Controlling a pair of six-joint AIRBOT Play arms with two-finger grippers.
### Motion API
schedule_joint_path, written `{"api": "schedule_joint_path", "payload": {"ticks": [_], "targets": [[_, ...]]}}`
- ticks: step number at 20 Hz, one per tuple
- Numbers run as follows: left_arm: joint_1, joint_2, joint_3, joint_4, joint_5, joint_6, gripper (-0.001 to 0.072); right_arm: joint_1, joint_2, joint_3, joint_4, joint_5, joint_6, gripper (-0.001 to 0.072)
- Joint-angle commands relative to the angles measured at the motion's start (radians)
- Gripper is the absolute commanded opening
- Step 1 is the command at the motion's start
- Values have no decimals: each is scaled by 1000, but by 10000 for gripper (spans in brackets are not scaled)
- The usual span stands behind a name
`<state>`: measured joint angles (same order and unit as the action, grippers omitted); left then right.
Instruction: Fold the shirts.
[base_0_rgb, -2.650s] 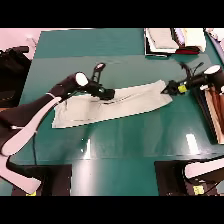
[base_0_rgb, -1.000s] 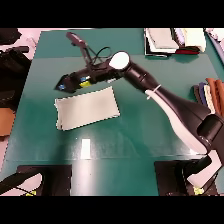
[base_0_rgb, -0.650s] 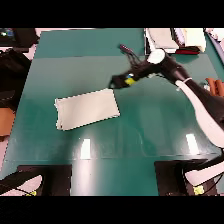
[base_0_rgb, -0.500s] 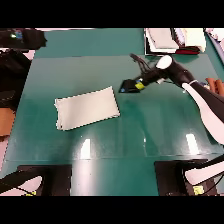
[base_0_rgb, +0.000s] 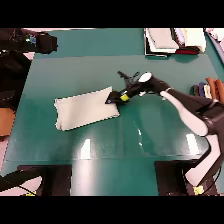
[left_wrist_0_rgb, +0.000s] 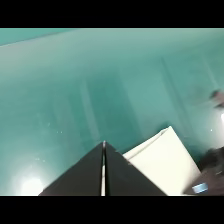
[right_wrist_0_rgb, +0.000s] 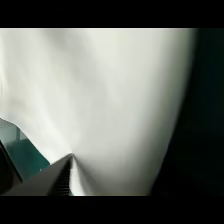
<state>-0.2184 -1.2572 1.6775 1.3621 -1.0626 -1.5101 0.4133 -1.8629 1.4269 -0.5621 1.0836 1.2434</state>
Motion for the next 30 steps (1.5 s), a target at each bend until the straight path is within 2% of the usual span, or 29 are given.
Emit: {"api": "schedule_joint_path", "payload": {"ticks": [1,2,3,6,9,12,16,20,23,26,30], "targets": [[-2,-1,0,-4,-17,0,24,113,-123,139,19,-44,-3,310],[-2,-1,0,-4,-25,0,24,127,-149,182,18,-52,-4,114],[-2,-1,0,-7,-34,0,24,133,-162,217,11,-62,-5,20],[-2,0,0,-41,-37,0,23,97,-122,294,-10,-98,-3,19],[-49,-1,0,-50,-36,1,23,-34,2,326,-198,-61,39,19],[-143,-1,0,-49,-7,27,23,-248,161,309,-406,40,106,19],[-217,-1,0,-50,39,26,23,-592,318,308,-570,185,110,19],[-227,-1,0,-66,61,23,24,-944,386,309,-552,183,110,19],[-227,-1,0,-69,59,17,24,-1135,386,309,-492,156,110,19],[-227,-1,0,-69,60,7,24,-1228,387,309,-451,118,110,19],[-227,-1,0,-69,59,-10,24,-1242,387,377,-410,93,98,19]]}}
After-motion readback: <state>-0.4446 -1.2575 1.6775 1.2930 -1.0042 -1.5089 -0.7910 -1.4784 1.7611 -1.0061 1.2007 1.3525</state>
